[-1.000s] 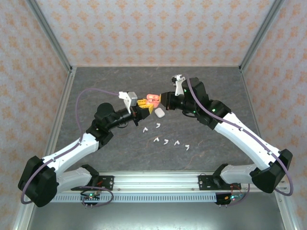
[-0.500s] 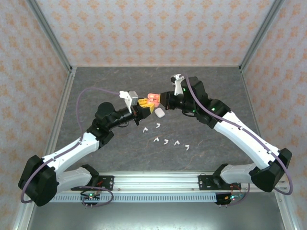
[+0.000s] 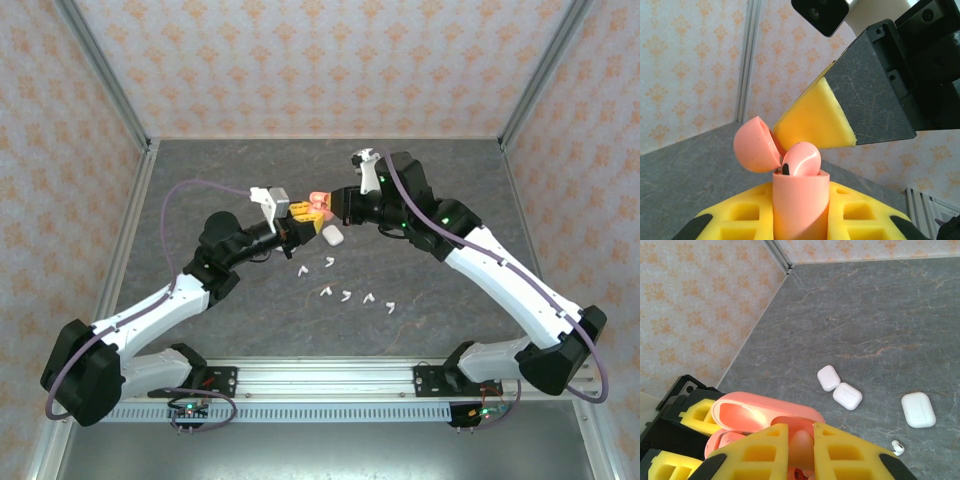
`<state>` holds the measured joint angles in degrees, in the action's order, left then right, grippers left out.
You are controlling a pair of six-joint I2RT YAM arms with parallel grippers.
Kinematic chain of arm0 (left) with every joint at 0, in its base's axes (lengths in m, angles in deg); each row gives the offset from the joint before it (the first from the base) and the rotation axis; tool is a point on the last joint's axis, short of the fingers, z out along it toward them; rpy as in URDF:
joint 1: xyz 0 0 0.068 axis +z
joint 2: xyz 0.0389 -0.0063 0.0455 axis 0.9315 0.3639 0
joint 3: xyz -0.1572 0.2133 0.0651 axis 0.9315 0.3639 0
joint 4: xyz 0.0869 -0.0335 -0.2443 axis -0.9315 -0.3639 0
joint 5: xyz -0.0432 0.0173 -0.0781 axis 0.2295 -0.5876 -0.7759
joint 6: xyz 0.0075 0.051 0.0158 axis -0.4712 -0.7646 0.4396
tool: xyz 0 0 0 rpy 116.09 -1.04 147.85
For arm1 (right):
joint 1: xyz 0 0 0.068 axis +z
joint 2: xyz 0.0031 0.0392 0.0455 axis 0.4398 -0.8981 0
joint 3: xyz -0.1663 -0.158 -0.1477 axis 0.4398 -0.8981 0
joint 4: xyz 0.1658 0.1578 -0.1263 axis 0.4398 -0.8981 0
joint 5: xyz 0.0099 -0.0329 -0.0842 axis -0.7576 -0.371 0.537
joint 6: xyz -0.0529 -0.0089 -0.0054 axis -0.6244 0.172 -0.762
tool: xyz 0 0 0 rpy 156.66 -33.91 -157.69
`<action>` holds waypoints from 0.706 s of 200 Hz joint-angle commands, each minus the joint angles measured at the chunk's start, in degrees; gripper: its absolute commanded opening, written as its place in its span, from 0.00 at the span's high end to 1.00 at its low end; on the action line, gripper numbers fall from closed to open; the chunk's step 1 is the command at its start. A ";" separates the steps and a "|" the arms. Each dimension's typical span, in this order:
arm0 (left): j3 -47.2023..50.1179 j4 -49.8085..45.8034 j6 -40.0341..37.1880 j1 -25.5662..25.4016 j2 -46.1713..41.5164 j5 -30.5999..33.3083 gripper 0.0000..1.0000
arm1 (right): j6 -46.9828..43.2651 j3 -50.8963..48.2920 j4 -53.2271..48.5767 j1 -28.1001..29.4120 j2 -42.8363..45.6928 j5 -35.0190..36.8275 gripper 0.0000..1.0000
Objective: Insert the wireless bluetooth earbuds into the charging case
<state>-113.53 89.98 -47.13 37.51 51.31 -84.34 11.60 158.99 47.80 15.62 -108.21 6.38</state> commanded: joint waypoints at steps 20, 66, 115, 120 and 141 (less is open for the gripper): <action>-2.32 4.57 -1.02 -0.53 -0.19 -0.01 1.00 | -1.98 2.44 -4.43 0.39 0.33 3.60 0.86; -2.41 4.19 -1.53 -0.65 -0.10 -0.29 1.00 | -1.90 2.94 -4.86 0.39 0.72 6.39 0.86; -2.85 4.71 -1.51 -0.81 -0.10 -0.26 1.00 | -1.51 2.96 -5.30 0.39 0.38 4.63 0.86; -2.91 4.79 -1.42 -0.80 -0.10 -0.15 1.00 | -1.41 2.91 -4.96 0.39 0.37 3.94 0.86; -3.08 5.39 -1.19 -0.83 -0.08 0.00 1.00 | -0.93 2.86 -4.33 0.39 0.31 2.19 0.86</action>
<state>-113.94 90.44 -47.16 37.13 51.53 -84.32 10.61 160.30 44.34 15.66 -108.21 10.32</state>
